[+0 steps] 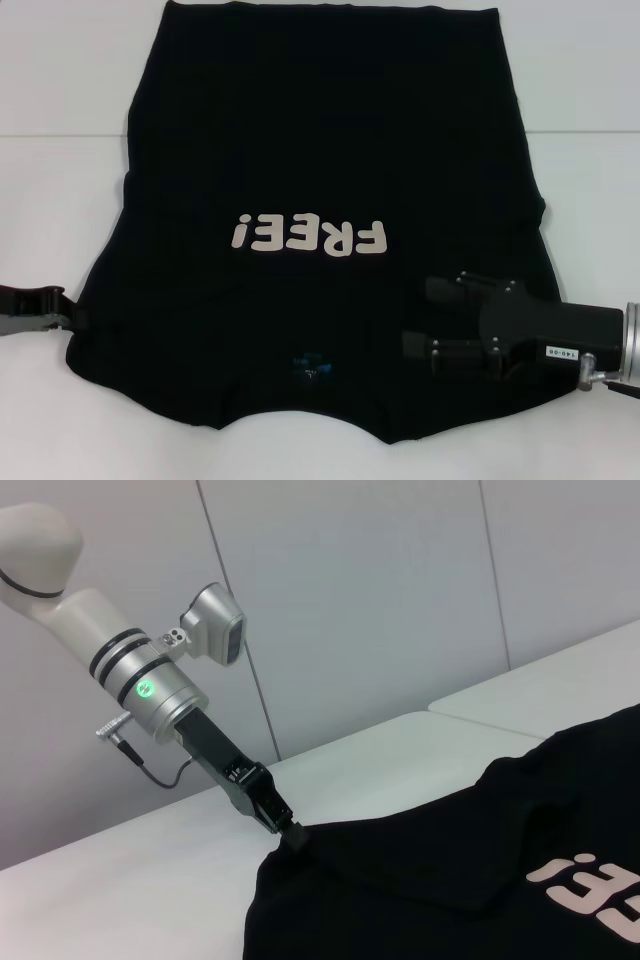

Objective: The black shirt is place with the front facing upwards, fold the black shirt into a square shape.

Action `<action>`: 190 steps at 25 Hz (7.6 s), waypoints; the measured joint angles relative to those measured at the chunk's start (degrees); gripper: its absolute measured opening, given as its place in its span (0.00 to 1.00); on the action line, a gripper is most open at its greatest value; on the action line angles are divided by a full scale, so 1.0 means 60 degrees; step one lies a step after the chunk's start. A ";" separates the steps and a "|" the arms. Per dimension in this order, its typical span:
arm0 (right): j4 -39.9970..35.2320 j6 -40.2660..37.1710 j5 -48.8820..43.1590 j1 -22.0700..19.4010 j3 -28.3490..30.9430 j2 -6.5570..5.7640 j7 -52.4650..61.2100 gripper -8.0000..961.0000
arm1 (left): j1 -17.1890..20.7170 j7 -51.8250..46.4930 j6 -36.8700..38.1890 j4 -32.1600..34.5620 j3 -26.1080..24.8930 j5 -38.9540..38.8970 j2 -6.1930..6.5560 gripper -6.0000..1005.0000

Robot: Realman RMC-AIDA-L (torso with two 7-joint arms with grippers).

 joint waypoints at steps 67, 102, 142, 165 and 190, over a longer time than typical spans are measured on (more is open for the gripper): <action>-0.1742 -0.0220 -0.6897 0.1939 -0.0368 -0.1418 1.1695 0.93 | -0.0068 0.0600 0.0956 -0.0117 -0.1242 -0.0110 0.0339 0.03; -0.1744 -0.0116 -0.6875 0.2243 -0.0732 -0.0933 1.1565 0.93 | -0.0056 0.0676 0.1024 -0.0118 -0.1242 -0.0110 0.0311 0.04; -0.1776 0.0289 -0.7163 0.2681 -0.1231 -0.0820 1.1966 0.15 | -0.0071 0.0960 0.1082 -0.0118 -0.1242 -0.0135 0.0310 0.05; -0.1921 -0.0847 -0.7065 0.2552 -0.0839 -0.1121 1.1126 0.07 | -0.0011 0.1285 0.2042 -0.0123 -0.1242 -0.0356 0.0383 0.06; -0.2004 -0.3698 -0.7489 0.1369 -0.0532 -0.1437 0.9449 0.07 | 0.0486 0.1533 0.5899 -0.0931 -0.0684 -0.0062 0.0562 0.07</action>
